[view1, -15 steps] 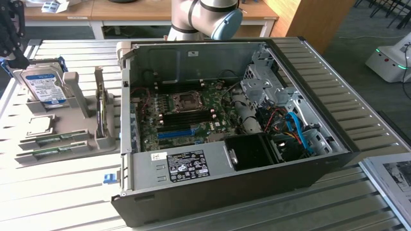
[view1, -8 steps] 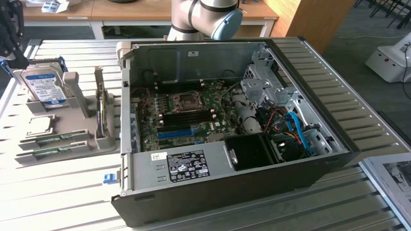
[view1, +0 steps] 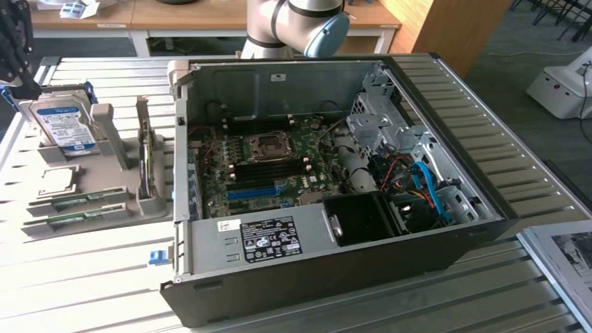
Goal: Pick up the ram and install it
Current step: 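Pick up the ram and move it above insertion slot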
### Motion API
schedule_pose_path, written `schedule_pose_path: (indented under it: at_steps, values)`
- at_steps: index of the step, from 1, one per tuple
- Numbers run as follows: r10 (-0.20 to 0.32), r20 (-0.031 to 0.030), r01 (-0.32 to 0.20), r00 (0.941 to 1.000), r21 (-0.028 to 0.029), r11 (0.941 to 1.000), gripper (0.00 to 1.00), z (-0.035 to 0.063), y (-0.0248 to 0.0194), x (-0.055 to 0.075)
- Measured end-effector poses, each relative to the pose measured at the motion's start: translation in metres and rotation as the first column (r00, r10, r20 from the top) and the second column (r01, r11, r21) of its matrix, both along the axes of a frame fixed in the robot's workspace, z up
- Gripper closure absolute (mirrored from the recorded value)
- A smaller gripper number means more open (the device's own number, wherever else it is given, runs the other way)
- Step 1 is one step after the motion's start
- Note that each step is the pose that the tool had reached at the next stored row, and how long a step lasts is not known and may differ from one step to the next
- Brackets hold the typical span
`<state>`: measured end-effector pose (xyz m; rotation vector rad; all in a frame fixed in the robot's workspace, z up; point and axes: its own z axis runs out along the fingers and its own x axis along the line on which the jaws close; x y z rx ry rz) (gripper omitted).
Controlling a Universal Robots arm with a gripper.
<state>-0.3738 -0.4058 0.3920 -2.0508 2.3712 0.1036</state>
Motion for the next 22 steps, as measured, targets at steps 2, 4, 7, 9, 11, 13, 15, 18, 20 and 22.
schedule_pose_path:
  at_steps: [2,4,7,9,11,13,15,18,20,22]
  values:
    - [0.011,0.0000,-0.011,0.9999,0.0000,0.9999,0.90,0.0000,0.0000,0.0000]
    - [0.021,0.0000,-0.021,0.9998,-0.0001,0.9998,0.90,0.0000,0.0000,0.0000]
    - [0.034,-0.0001,-0.034,0.9994,0.0000,0.9994,0.90,0.0000,0.0000,0.0000]
    - [0.040,0.0000,-0.040,0.9992,0.0000,0.9992,0.90,0.0000,0.0000,0.0000]
    - [0.040,-0.0001,-0.040,0.9992,-0.0001,0.9992,0.90,0.0000,0.0000,0.0000]
    - [0.040,0.0000,-0.040,0.9992,-0.0001,0.9992,0.90,0.0000,0.0000,0.0000]
    - [0.040,-0.0001,-0.040,0.9992,-0.0001,0.9992,0.90,0.0000,0.0000,0.0001]
    - [0.041,0.0000,-0.041,0.9992,0.0000,0.9992,0.90,0.0000,0.0000,0.0001]
    - [0.044,0.0000,-0.044,0.9990,0.0000,0.9990,0.90,0.0000,0.0000,0.0001]
    - [0.048,0.0000,-0.048,0.9989,0.0000,0.9989,0.90,0.0000,0.0000,0.0001]
